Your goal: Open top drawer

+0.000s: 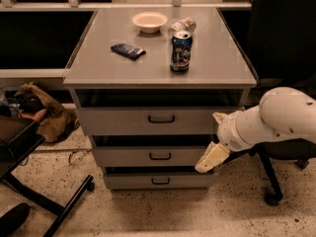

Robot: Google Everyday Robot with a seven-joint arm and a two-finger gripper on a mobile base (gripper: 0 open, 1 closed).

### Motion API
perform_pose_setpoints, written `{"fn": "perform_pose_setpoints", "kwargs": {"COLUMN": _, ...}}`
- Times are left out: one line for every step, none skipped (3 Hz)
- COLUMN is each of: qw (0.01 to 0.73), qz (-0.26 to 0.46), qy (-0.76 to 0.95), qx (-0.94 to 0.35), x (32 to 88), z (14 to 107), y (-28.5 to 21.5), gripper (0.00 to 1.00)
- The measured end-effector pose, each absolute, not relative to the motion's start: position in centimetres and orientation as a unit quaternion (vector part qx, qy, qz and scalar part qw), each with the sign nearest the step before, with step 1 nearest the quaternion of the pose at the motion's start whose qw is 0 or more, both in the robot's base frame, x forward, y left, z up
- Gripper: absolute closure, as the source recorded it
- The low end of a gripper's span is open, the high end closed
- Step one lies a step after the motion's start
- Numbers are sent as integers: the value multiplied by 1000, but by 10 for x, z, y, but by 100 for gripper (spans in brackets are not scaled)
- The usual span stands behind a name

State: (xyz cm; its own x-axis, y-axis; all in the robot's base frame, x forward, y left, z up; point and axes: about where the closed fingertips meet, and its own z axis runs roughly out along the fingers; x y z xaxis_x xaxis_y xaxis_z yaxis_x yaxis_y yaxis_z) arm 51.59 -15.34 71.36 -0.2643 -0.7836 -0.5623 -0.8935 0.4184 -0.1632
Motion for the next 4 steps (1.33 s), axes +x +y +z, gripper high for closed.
{"fn": "perform_pose_setpoints", "kwargs": {"qw": 320, "qz": 97, "qy": 788, "qx": -518, "x": 543, "z": 706, "y": -147, "gripper": 0}}
{"fn": "perform_pose_setpoints", "kwargs": {"qw": 355, "qz": 94, "qy": 783, "qx": -502, "x": 570, "z": 704, "y": -138, "gripper": 0}}
{"fn": "perform_pose_setpoints", "kwargs": {"qw": 386, "qz": 85, "qy": 775, "qx": -494, "x": 589, "z": 705, "y": -129, "gripper": 0}}
{"fn": "perform_pose_setpoints", "kwargs": {"qw": 403, "qz": 56, "qy": 765, "qx": -499, "x": 604, "z": 706, "y": -117, "gripper": 0}}
